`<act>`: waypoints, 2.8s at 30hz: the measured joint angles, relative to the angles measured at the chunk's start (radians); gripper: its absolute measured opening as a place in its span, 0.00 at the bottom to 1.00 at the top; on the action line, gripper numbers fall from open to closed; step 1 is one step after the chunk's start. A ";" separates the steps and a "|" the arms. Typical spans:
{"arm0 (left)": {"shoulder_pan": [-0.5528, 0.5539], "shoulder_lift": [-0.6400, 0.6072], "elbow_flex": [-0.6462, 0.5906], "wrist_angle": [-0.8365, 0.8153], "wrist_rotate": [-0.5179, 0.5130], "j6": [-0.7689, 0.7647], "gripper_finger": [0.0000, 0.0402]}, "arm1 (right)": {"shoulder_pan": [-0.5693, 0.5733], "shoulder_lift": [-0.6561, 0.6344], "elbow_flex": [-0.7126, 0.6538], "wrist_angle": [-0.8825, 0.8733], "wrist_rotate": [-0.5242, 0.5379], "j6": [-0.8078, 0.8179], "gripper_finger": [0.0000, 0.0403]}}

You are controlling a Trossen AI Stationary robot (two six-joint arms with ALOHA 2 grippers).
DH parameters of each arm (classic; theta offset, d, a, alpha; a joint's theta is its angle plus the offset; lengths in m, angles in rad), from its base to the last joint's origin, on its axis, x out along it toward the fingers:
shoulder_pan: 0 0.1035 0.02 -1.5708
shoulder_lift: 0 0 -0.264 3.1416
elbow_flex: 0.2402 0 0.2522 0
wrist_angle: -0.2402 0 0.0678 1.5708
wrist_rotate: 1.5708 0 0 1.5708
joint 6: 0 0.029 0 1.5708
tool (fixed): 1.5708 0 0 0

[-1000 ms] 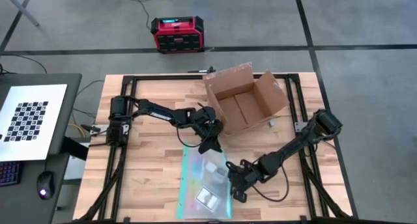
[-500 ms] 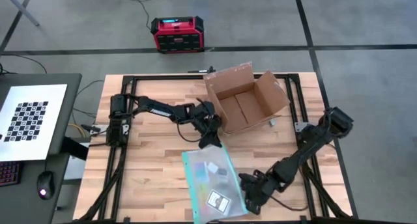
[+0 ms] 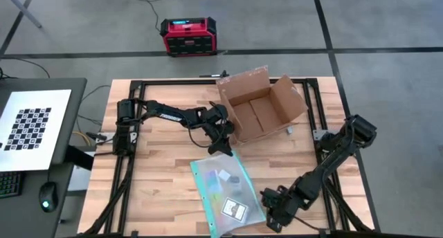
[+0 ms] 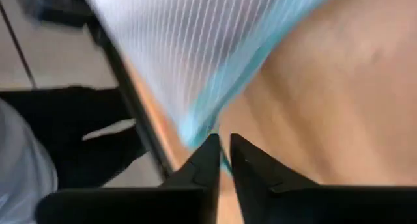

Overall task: Unpack boxes
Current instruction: Close the transparent zip bag, then move the transparent zip bag to the middle left, then break down the cardboard box until it is fully flat

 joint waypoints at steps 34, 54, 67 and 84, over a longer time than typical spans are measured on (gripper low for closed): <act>-0.548 0.110 0.342 -0.518 -1.025 -0.237 0.15 | -0.088 -0.307 -0.085 -0.433 0.158 -0.463 0.35; -0.579 0.107 0.338 -1.407 -1.090 -0.421 0.15 | 0.004 -0.307 -0.093 -0.559 0.158 -0.412 0.34; -0.427 -0.336 0.339 -1.049 -1.185 -0.103 0.15 | -0.022 -0.310 -0.093 -0.559 0.158 -0.434 0.34; -0.004 -0.283 0.589 -0.990 -1.000 0.802 0.41 | -0.286 -0.311 -0.093 -0.550 0.163 -0.414 0.34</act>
